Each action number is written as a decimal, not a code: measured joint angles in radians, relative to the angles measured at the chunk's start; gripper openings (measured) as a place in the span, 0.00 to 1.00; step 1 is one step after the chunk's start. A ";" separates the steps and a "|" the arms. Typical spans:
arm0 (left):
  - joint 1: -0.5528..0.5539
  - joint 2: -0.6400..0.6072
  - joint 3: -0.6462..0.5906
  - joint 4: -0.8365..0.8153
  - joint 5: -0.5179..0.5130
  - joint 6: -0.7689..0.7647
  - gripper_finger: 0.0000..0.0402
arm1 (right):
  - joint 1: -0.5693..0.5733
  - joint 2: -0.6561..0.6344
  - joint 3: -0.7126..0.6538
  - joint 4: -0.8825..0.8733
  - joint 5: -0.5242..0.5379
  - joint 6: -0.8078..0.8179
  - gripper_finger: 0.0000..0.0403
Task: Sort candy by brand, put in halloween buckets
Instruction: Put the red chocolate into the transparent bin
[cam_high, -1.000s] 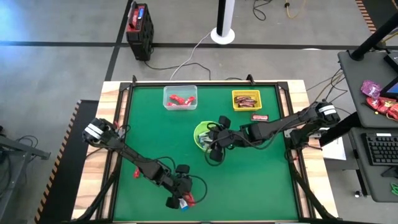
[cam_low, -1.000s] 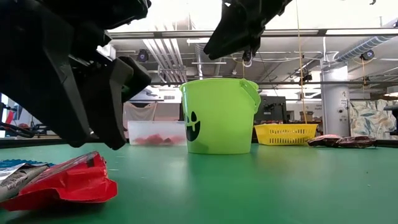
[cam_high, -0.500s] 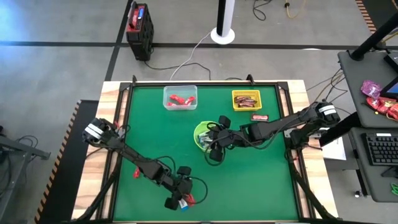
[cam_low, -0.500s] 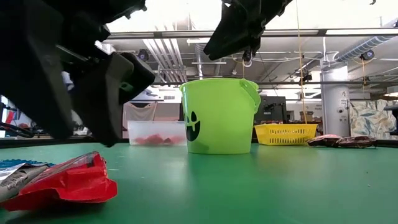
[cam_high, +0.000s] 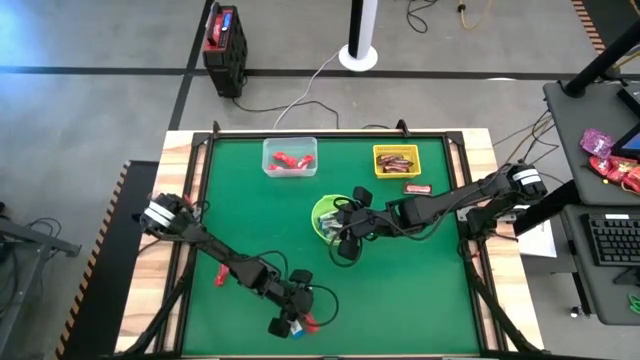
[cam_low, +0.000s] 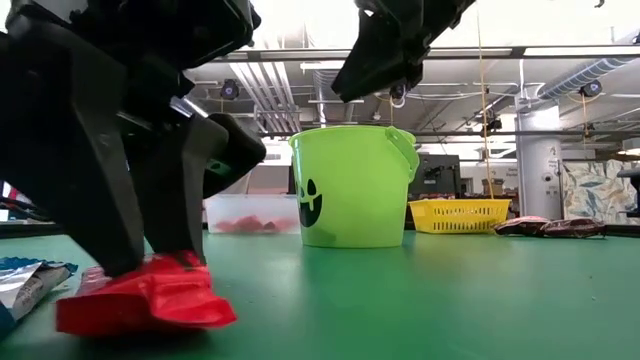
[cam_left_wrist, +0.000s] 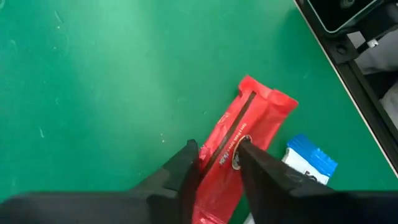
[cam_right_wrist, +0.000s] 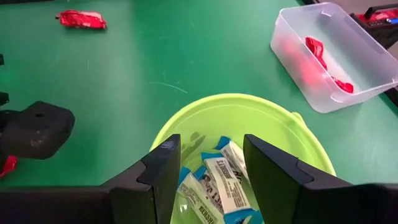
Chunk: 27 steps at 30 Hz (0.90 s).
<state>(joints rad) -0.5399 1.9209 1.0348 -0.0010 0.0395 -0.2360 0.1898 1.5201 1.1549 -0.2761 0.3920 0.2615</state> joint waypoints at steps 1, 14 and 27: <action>0.001 0.000 0.000 0.000 0.000 0.008 0.21 | 0.000 0.000 0.000 -0.004 0.000 0.002 0.42; 0.002 -0.034 -0.004 -0.047 -0.053 0.070 0.00 | 0.000 0.000 0.000 -0.025 0.000 0.017 0.42; -0.011 -0.296 -0.029 -0.284 -0.302 0.123 0.00 | 0.000 -0.035 0.000 -0.186 0.057 0.096 0.39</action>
<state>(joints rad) -0.5510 1.6252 1.0058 -0.2845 -0.2620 -0.1127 0.1898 1.4847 1.1545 -0.4618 0.4490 0.3576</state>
